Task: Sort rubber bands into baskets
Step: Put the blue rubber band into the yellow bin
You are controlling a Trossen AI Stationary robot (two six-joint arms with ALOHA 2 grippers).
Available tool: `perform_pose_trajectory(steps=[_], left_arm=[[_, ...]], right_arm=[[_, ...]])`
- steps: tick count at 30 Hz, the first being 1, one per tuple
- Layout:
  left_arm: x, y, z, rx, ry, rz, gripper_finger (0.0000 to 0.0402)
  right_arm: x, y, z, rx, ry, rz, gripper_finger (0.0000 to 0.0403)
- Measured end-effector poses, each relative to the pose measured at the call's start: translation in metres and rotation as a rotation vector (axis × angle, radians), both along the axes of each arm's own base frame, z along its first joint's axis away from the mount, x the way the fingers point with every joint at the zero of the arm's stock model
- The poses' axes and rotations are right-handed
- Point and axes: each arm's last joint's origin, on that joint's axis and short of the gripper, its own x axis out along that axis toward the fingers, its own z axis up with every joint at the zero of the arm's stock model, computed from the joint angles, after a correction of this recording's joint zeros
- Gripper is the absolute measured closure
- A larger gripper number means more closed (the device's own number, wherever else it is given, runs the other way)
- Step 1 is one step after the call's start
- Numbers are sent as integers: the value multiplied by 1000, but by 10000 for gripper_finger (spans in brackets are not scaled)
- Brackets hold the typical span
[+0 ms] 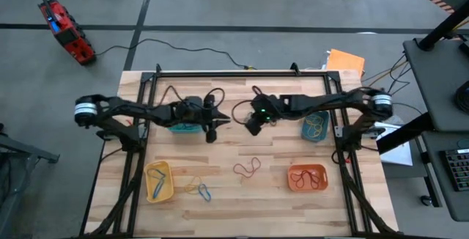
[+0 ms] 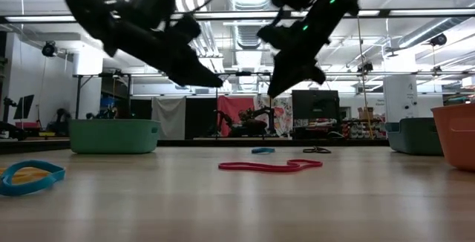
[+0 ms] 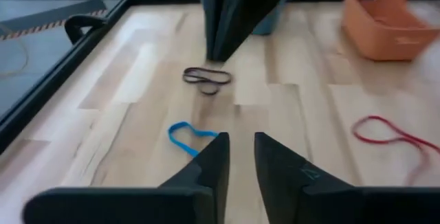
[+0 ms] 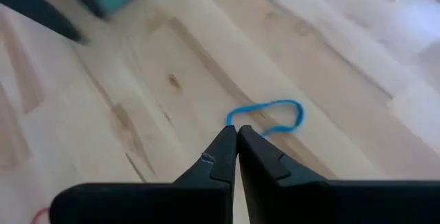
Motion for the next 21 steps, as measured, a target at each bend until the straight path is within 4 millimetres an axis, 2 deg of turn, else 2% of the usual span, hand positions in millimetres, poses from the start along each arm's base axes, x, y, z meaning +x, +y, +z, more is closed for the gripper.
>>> perform_pose_trajectory(steps=[6,11,15,21], left_arm=[[42,7,-14,-29,81,52,312],[70,12,-28,-107,203,84,301],[84,14,-40,-118,265,86,300],[97,16,-50,-97,282,70,300]], right_arm=[[-38,14,16,-51,-66,-83,394],[-64,23,15,-60,-95,-151,394],[-74,26,10,-46,-125,-158,394],[-77,27,8,-45,-139,-156,394]])
